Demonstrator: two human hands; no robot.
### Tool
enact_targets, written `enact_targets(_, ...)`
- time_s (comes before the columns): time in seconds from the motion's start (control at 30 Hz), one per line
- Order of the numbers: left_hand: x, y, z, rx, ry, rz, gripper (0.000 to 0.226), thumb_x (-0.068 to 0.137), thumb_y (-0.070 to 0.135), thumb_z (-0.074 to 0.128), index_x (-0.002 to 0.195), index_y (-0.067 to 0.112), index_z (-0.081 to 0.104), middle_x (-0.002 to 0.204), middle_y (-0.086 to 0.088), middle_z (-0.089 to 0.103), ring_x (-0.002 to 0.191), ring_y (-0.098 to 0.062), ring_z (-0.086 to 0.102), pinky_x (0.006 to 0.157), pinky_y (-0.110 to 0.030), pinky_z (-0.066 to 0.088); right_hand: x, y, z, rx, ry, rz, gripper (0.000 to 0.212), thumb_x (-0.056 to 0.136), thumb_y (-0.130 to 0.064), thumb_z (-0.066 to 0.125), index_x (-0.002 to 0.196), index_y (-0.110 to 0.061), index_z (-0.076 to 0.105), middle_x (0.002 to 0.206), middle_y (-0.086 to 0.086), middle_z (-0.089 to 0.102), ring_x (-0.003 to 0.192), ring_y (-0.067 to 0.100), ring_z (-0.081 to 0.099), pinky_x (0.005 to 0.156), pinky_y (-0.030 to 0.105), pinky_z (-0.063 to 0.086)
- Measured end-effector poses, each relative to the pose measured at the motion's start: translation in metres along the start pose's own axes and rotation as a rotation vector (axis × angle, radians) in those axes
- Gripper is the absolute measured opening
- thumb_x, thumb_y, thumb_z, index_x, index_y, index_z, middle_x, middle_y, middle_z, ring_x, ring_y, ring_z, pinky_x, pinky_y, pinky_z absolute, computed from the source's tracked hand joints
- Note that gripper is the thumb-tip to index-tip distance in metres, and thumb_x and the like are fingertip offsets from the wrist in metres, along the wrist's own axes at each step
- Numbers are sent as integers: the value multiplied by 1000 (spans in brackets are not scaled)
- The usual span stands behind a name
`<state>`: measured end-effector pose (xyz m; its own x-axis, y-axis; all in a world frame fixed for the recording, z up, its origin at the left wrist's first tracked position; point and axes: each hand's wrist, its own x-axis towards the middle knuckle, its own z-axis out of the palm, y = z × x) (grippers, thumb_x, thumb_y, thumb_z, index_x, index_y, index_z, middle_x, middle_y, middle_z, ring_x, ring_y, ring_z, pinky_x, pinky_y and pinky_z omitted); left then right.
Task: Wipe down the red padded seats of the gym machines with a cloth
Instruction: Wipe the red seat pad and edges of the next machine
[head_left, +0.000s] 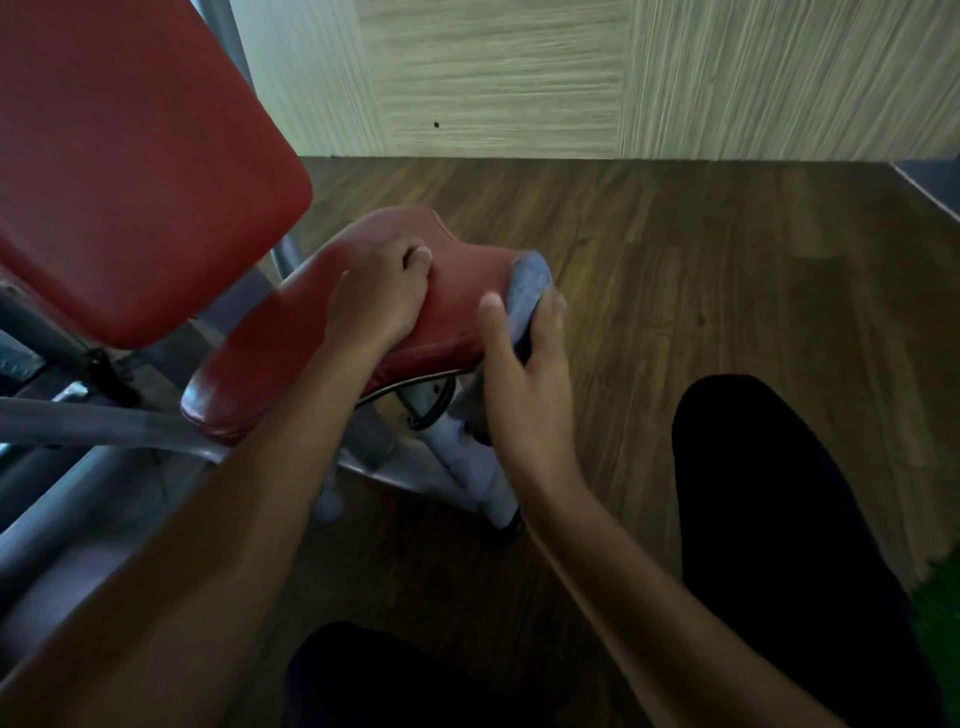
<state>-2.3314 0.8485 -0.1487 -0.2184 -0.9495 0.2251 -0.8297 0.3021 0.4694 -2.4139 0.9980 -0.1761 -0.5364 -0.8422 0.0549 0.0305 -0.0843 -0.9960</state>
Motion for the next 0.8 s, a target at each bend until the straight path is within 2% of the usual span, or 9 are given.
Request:
enact_targets(0.1, 0, -2, 0, 14, 3, 5, 41, 102, 36, 36, 130, 21, 61, 134, -11, 62, 123, -34, 55, 108, -47, 39, -14, 4, -2, 5, -48, -48, 86, 90, -68, 47, 157, -30, 10, 165, -11, 11, 150, 3, 13, 122, 41, 22)
enact_targets(0.2, -1, 0, 0, 32, 6, -14, 40, 104, 35, 35, 133, 22, 60, 137, -12, 60, 126, -34, 54, 109, -47, 39, 15, -6, 3, -4, 33, 7, 89, 84, -75, 49, 155, -27, 23, 161, 1, 29, 148, 18, 28, 117, 49, 32)
enact_targets(0.27, -1, 2, 0, 43, 0, -16, 39, 104, 35, 36, 132, 23, 60, 137, -13, 60, 125, -34, 54, 108, -46, 39, 17, -3, 5, 23, 25, 32, 91, 80, -79, 48, 151, -26, 28, 157, 3, 35, 145, 21, 34, 114, 51, 36)
enact_targets(0.4, 0, -1, 1, 39, -3, 3, 41, 101, 38, 34, 128, 26, 62, 132, -9, 63, 119, -35, 57, 104, -46, 42, -26, 3, -1, 31, -53, -37, 83, 93, -61, 50, 158, -31, 9, 165, -12, 6, 150, 0, 7, 124, 35, 16)
enact_targets(0.43, 0, -2, 1, 34, -6, -4, 42, 101, 38, 33, 130, 26, 61, 133, -9, 63, 120, -34, 57, 105, -46, 42, -22, 5, 0, 31, -38, -60, 84, 93, -60, 51, 158, -29, 7, 166, -12, 5, 150, 1, 7, 124, 36, 16)
enact_targets(0.57, 0, 0, 0, 36, -16, -40, 42, 102, 38, 35, 135, 25, 59, 140, -9, 58, 127, -34, 53, 109, -46, 39, 17, -1, 5, 2, 31, 7, 96, 79, -82, 48, 154, -27, 22, 160, 2, 31, 147, 20, 31, 115, 50, 35)
enact_targets(0.63, 0, 1, -1, 38, -20, -31, 43, 101, 38, 34, 134, 24, 59, 139, -9, 59, 126, -34, 54, 109, -46, 39, -1, 6, 3, 33, 1, -17, 91, 81, -79, 48, 154, -31, 22, 161, 0, 28, 148, 18, 28, 116, 49, 33)
enact_targets(0.73, -1, 0, -1, 25, -26, -38, 45, 100, 40, 32, 134, 26, 58, 139, -9, 59, 126, -34, 54, 109, -47, 39, -19, 11, 1, 50, -48, -50, 86, 90, -66, 51, 157, -32, 10, 166, -10, 10, 150, 3, 12, 123, 39, 21)
enact_targets(0.8, -2, 1, -1, 29, -20, -45, 44, 101, 38, 33, 136, 26, 57, 140, -9, 58, 127, -34, 53, 110, -46, 39, 2, 9, 4, 33, 11, -47, 86, 85, -74, 50, 155, -34, 20, 161, -4, 27, 148, 13, 27, 117, 45, 32)
